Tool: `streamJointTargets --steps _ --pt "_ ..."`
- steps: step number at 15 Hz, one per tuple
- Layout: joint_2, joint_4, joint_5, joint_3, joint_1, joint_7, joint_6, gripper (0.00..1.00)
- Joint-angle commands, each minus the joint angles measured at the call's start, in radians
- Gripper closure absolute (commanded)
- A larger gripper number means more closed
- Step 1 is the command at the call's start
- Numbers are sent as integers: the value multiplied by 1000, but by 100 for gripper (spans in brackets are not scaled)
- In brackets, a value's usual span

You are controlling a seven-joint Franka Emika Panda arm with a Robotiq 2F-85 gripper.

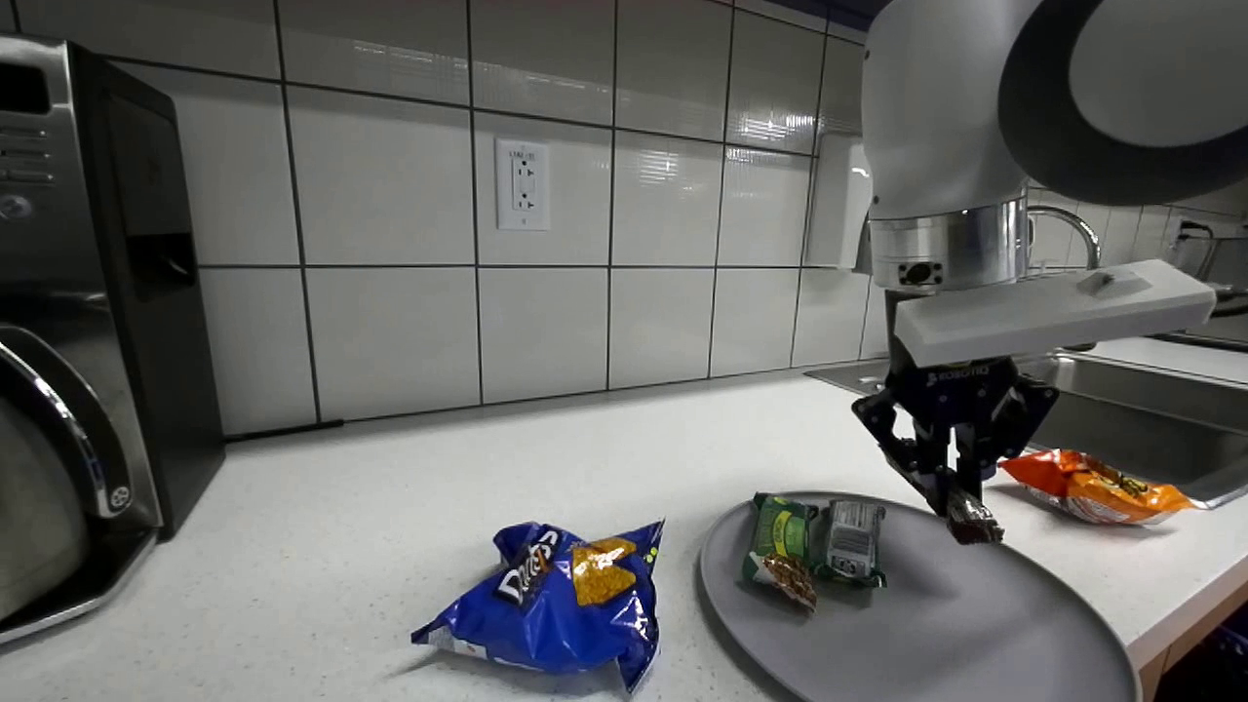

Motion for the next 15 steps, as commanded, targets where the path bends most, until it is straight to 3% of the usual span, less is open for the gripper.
streamJointTargets --steps 1,15 --pt "-53 -47 37 41 6 116 -18 95" --pt "3 -54 96 51 10 245 47 95"
